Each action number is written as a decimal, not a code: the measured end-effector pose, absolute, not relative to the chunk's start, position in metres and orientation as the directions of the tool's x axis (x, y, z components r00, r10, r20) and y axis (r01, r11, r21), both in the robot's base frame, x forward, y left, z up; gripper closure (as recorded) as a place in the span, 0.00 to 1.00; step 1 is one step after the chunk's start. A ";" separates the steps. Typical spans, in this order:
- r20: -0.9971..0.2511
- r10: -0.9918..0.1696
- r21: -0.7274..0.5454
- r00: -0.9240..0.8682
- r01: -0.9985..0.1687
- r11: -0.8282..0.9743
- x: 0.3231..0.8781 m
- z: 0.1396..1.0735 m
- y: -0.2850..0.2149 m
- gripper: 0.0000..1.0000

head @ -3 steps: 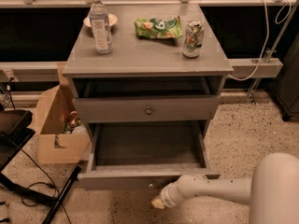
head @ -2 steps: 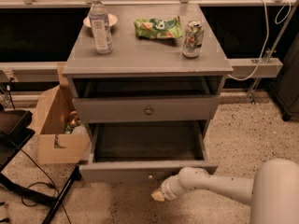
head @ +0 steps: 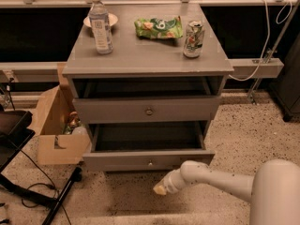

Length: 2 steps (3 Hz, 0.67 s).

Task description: Close middle drawer

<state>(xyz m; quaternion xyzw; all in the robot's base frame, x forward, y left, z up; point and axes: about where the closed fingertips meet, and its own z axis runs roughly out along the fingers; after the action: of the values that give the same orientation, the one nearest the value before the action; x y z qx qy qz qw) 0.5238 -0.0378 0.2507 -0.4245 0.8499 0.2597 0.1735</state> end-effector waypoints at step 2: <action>-0.523 -0.623 0.280 -0.581 -0.808 0.518 0.594 0.266 -0.060 1.00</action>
Offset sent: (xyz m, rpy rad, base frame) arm 0.2067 -0.0740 0.0530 -0.0114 -0.1067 -0.1308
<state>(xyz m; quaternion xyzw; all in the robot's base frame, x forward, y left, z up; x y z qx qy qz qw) 0.5942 -0.0598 0.2664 -0.4199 0.8521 0.2541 0.1817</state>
